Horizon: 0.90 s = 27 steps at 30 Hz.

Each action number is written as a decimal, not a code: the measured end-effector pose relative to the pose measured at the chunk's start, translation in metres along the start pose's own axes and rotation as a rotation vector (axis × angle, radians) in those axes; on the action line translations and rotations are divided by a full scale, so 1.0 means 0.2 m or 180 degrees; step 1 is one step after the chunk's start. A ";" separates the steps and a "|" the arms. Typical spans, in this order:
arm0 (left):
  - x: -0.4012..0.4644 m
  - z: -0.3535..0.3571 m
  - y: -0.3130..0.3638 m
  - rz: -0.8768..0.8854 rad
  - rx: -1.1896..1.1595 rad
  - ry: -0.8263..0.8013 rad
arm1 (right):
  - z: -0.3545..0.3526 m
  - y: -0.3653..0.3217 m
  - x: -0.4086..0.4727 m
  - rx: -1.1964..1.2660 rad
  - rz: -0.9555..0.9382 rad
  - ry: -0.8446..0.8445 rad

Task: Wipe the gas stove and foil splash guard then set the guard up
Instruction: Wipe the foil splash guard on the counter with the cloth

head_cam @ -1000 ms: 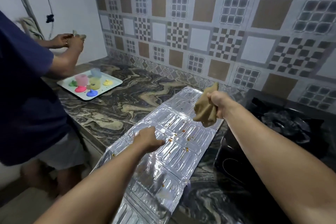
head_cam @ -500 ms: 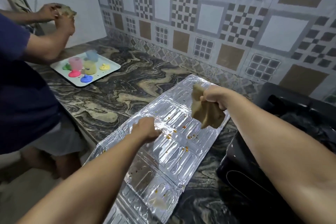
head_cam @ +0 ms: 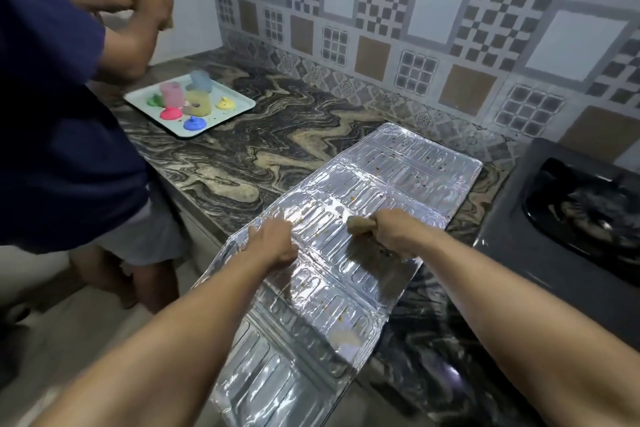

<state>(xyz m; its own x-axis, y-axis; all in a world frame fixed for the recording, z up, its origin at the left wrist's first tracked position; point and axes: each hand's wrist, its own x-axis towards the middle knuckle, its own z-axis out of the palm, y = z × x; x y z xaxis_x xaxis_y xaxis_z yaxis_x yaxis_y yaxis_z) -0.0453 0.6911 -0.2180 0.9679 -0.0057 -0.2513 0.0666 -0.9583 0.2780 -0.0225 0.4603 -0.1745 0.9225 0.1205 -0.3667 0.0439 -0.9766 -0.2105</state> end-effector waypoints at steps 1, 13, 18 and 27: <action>-0.03 0.01 -0.01 0.0033 -0.0030 -0.0001 | 0.07 0.00 -0.01 -0.0041 -0.0099 -0.0083; -0.17 0.08 -0.16 0.0379 0.0488 -0.0445 | 0.36 -0.07 -0.17 -0.0922 -0.0291 0.0168; -0.13 0.07 -0.17 0.0341 0.0566 -0.0493 | 0.56 -0.15 -0.42 -0.0804 -0.0421 0.0003; -0.11 0.07 -0.13 0.0258 0.0636 -0.0430 | 0.69 -0.05 -0.41 -0.0335 -0.0390 0.0508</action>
<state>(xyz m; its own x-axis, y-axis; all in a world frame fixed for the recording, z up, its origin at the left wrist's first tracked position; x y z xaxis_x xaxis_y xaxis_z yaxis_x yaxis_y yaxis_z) -0.0706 0.7123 -0.2320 0.9260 -0.1102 -0.3610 -0.0722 -0.9905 0.1171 -0.1503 0.4839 -0.2671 0.9564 0.2178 -0.1944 0.1914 -0.9706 -0.1459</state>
